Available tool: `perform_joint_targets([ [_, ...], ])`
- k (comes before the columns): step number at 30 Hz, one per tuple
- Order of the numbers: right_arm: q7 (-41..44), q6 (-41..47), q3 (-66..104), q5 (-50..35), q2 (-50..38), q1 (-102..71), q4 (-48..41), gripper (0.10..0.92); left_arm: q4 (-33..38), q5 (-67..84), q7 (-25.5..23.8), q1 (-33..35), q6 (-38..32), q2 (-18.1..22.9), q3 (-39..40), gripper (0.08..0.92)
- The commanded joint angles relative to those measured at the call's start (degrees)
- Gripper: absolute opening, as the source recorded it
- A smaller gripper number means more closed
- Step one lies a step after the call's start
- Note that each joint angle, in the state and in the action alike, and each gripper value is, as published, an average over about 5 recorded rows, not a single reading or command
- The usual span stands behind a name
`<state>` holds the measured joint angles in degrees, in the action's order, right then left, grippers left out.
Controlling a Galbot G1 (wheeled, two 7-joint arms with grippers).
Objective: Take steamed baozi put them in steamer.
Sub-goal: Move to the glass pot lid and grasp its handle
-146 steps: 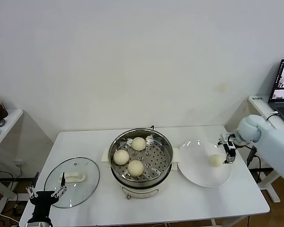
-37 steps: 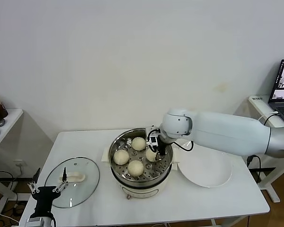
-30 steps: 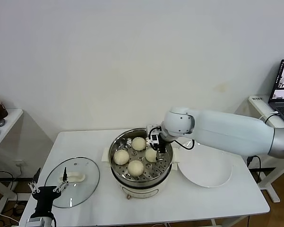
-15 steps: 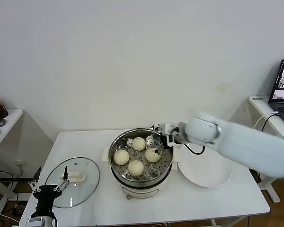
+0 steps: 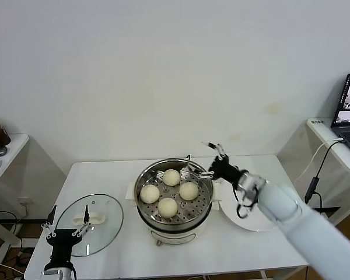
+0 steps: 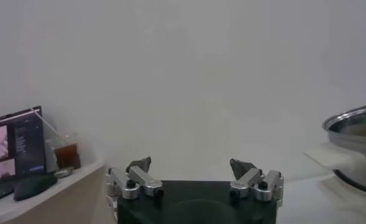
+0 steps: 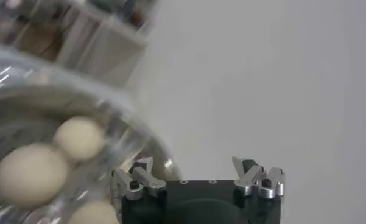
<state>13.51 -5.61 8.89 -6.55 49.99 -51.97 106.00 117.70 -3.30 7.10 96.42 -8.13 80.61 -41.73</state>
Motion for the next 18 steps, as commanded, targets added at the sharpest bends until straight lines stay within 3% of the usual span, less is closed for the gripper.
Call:
perform_joint_targets([
  [1, -2.8, -19.8, 40.4, 9.4, 26.4, -32.4, 1.9, 0.823, -0.1, -13.0, 3.9, 0.1, 1.5, -0.1, 1.5, 0.823],
  [7, -2.2, -12.7, 45.0, 2.1, 31.5, -36.4, 4.6, 0.823, -4.3, -38.7, 6.5, 0.2, 2.9, -2.6, -1.1, 0.823],
  [18, 1.2, -3.9, 46.4, -4.6, 31.8, -44.8, 2.7, 0.823, -18.3, -70.1, 12.1, 1.1, -2.7, -14.2, -1.5, 0.823],
])
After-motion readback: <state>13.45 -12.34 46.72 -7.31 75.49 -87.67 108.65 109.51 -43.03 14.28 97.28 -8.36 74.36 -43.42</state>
